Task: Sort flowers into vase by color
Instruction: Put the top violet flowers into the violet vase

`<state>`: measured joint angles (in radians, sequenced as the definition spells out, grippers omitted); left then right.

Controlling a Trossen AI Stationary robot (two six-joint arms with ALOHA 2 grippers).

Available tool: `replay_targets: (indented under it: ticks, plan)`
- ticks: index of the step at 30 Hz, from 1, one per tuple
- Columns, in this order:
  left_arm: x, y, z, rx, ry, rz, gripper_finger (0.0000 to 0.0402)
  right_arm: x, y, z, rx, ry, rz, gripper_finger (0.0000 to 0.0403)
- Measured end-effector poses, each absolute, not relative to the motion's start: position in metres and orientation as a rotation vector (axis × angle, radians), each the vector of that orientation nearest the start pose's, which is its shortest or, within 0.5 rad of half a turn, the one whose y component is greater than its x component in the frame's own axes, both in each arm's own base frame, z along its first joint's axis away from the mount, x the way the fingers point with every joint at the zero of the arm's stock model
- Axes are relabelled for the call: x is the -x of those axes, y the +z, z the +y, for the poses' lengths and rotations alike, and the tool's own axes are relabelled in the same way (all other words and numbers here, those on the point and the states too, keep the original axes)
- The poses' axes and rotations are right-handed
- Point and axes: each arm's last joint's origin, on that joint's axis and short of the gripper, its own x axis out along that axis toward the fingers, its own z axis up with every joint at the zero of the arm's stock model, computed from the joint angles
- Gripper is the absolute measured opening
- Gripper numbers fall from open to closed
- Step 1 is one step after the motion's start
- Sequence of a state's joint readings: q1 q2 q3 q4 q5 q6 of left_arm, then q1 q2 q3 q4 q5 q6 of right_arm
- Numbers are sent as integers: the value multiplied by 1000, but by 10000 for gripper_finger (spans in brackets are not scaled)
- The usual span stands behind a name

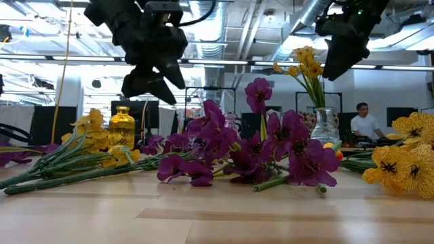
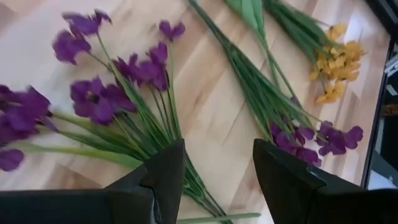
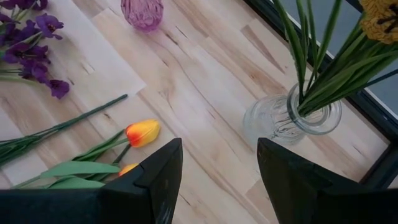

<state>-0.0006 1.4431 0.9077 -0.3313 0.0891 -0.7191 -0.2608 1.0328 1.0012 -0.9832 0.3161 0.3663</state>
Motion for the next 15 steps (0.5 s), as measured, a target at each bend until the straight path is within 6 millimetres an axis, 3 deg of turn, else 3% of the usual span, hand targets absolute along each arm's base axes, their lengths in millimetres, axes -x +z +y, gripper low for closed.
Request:
replay_targets:
  ticks: [15]
  plan:
    - [-289, 213, -2, 692, 266, 897, 181, -173, 302, -56, -297, -707, 918, 235]
